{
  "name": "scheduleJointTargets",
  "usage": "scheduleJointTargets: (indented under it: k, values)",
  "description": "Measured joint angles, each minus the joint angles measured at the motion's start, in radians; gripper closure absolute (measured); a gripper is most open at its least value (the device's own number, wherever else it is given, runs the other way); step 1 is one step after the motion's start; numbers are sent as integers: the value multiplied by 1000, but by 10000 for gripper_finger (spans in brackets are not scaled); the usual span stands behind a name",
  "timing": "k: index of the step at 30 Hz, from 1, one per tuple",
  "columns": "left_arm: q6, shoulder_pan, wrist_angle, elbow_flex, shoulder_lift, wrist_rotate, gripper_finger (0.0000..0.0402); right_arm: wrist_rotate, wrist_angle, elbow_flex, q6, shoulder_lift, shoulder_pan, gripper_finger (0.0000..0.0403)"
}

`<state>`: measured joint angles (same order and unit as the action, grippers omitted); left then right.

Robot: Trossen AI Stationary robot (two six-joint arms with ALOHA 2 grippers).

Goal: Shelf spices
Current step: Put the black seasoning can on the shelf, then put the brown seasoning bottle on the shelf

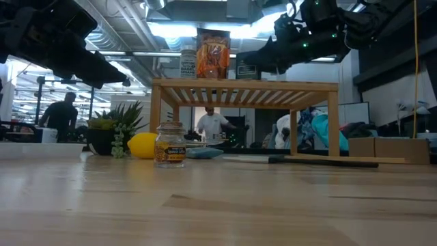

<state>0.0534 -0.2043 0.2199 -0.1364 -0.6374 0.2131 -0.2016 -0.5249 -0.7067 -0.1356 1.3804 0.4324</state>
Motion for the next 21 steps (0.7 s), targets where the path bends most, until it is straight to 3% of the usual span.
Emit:
scheduleJointTargets:
  k: [14,21]
  values:
    - [3,0,0,0,0,0,265,8,-188,0,12,-11,0,96]
    - [3,0,-1,0,0,0,265,-70,-175,0,74,-122,-1,96]
